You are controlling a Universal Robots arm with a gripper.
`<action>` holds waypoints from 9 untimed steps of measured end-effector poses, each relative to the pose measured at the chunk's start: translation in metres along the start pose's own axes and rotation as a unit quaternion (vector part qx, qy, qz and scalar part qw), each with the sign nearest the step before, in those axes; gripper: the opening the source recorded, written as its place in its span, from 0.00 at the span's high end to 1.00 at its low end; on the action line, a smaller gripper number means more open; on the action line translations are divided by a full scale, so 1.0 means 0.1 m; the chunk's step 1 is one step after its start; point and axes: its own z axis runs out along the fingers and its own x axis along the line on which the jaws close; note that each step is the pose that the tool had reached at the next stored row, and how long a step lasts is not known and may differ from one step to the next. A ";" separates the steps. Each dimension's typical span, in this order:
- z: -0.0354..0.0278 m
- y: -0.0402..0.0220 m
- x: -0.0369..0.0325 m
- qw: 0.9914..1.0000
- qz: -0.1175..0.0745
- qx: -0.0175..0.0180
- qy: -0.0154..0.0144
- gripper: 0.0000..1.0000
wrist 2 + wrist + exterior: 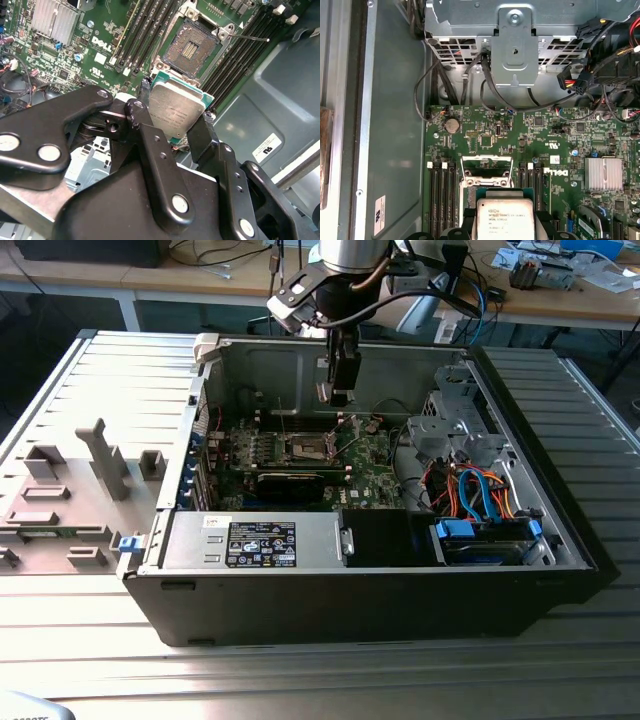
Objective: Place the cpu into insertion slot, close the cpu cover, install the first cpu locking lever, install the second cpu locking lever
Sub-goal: 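Place the cpu into insertion slot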
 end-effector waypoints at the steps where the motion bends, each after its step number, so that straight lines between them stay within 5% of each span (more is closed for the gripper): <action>1: 0.000 0.000 0.000 1.000 0.000 0.000 0.000 0.46; 9: 0.000 0.000 0.000 1.000 0.004 0.000 0.000 0.46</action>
